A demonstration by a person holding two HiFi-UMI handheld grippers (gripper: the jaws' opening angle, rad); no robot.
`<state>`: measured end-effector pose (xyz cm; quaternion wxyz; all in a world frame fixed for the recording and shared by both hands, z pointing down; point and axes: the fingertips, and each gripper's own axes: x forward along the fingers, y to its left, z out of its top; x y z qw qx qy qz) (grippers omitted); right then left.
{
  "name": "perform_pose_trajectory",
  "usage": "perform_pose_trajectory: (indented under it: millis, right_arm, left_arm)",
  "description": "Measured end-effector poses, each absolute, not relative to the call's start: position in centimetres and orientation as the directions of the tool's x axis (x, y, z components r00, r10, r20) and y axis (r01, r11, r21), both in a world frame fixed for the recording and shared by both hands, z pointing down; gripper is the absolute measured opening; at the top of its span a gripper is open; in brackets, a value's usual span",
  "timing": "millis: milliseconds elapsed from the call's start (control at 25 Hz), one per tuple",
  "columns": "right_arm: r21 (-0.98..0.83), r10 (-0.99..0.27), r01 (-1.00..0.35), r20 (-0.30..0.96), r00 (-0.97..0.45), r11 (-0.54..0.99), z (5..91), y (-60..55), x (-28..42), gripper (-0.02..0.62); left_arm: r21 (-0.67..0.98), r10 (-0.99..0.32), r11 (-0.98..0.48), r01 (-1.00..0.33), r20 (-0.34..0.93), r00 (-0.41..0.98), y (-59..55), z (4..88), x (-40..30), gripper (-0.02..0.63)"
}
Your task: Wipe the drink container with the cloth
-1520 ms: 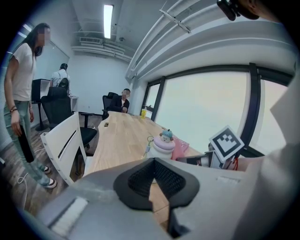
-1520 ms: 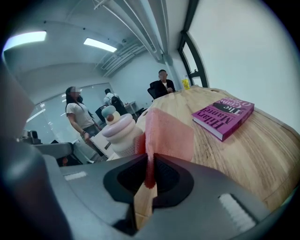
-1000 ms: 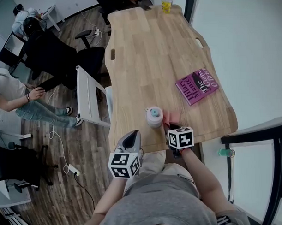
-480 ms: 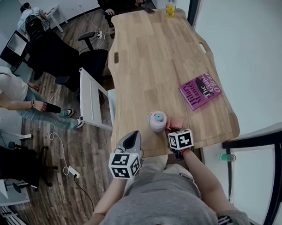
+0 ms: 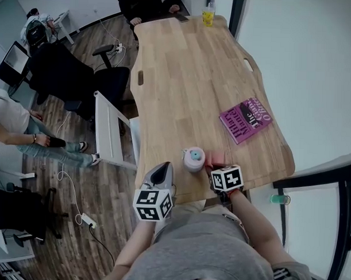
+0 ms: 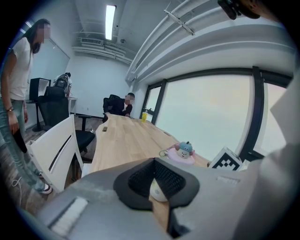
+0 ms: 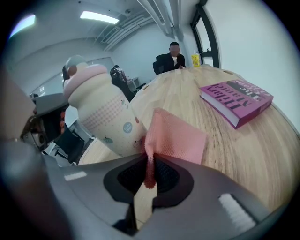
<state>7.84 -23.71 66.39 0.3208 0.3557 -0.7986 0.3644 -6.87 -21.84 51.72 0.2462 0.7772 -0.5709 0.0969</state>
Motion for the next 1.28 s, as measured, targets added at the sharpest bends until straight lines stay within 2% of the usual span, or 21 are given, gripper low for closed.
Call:
perform_pose_trajectory:
  millis: [680,960,1280]
  right_arm:
    - [-0.345,-0.528,-0.784,0.593,-0.608,0.515,55.1,-31.3,8.9,0.032]
    - [-0.407,-0.469,-0.698,0.531,-0.706,0.59,52.2,-32.1,6.1,0.032]
    - [-0.47,-0.306,-0.552,0.501,-0.809,0.689,51.5,-30.8,3.4,0.032]
  left_arm:
    - [0.297,-0.838,-0.201,-0.934,0.442,0.32,-23.5,52.5,-7.7,0.0]
    - [0.302,-0.835,-0.195,-0.933,0.448,0.32,-24.0,52.7,-7.7,0.0]
    - [0.303,-0.833,-0.187,-0.934,0.456,0.314,-24.2,53.1,-7.8,0.0]
